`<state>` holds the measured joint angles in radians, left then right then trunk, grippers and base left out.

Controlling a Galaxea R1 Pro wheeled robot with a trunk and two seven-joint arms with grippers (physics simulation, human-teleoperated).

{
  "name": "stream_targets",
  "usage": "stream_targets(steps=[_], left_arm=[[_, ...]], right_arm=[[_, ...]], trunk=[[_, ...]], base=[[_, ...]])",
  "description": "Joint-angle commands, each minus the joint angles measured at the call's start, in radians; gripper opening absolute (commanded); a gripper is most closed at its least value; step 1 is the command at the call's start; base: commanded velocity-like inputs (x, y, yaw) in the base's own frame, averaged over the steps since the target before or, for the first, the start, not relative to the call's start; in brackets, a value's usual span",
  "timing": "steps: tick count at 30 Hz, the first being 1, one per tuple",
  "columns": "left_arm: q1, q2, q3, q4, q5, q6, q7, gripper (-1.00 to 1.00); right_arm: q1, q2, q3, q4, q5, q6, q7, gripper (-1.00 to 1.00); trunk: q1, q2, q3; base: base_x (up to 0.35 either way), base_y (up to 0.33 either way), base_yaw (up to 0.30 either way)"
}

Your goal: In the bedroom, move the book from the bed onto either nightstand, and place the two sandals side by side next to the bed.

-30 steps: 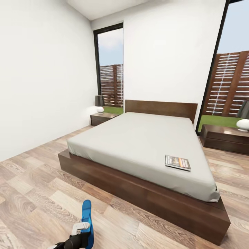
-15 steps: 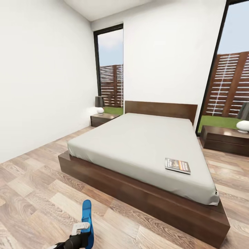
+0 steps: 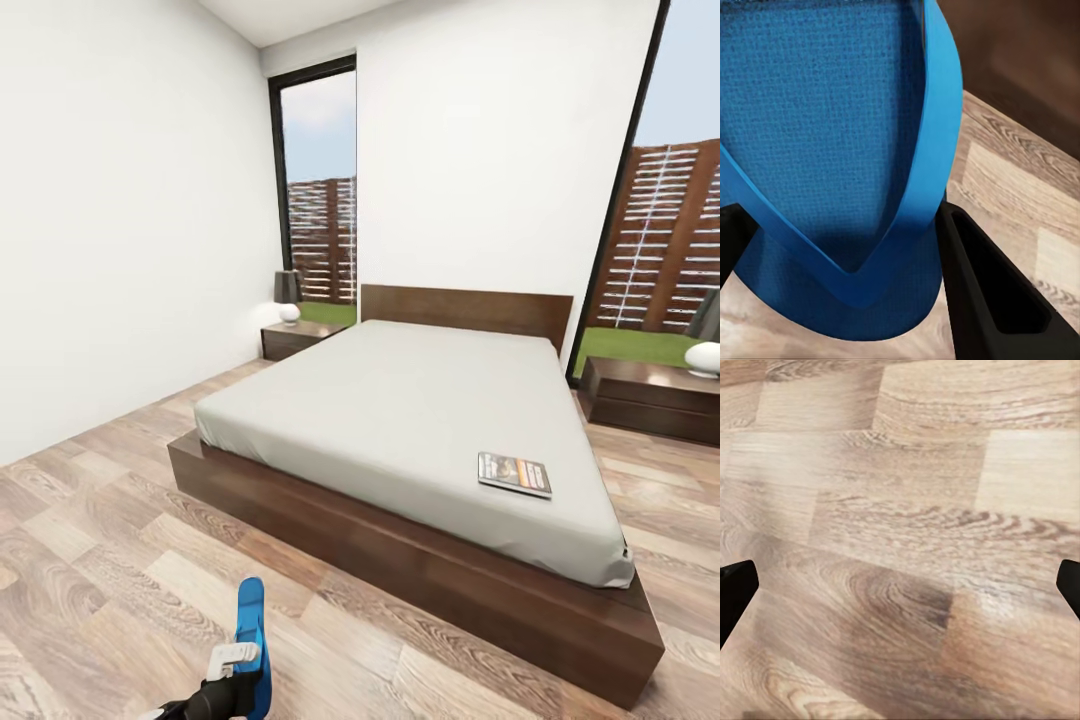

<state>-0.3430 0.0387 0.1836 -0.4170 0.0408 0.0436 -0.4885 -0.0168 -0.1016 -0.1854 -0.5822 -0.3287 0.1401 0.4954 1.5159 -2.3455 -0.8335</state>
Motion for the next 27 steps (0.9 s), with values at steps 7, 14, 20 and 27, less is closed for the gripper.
stream_targets(steps=[7,14,20,27], left_arm=[[-0.001,0.0,0.005,0.001,0.002,0.003,-0.007,-1.0],[-0.001,0.0,0.005,0.001,0.002,0.002,-0.007,-1.0],[-0.001,0.0,0.005,0.002,0.002,0.002,-0.007,-1.0],[-0.001,0.0,0.005,0.016,0.002,0.002,-0.007,-1.0]], right_arm=[[0.0,0.0,-0.003,-0.001,-0.01,0.01,0.005,1.0],[0.0,0.0,-0.003,-0.001,-0.01,0.01,0.005,1.0],[0.0,0.0,-0.003,-0.001,-0.01,0.01,0.005,1.0],[0.0,0.0,-0.003,-0.001,-0.01,0.01,0.005,1.0]], trunk=[[0.0,0.0,-0.012],[0.0,0.0,-0.023],[0.0,0.0,-0.033],[0.0,0.0,-0.044]], base=[[0.0,0.0,0.0],[0.0,0.0,0.0],[0.0,0.0,0.0],[0.0,0.0,0.0]])
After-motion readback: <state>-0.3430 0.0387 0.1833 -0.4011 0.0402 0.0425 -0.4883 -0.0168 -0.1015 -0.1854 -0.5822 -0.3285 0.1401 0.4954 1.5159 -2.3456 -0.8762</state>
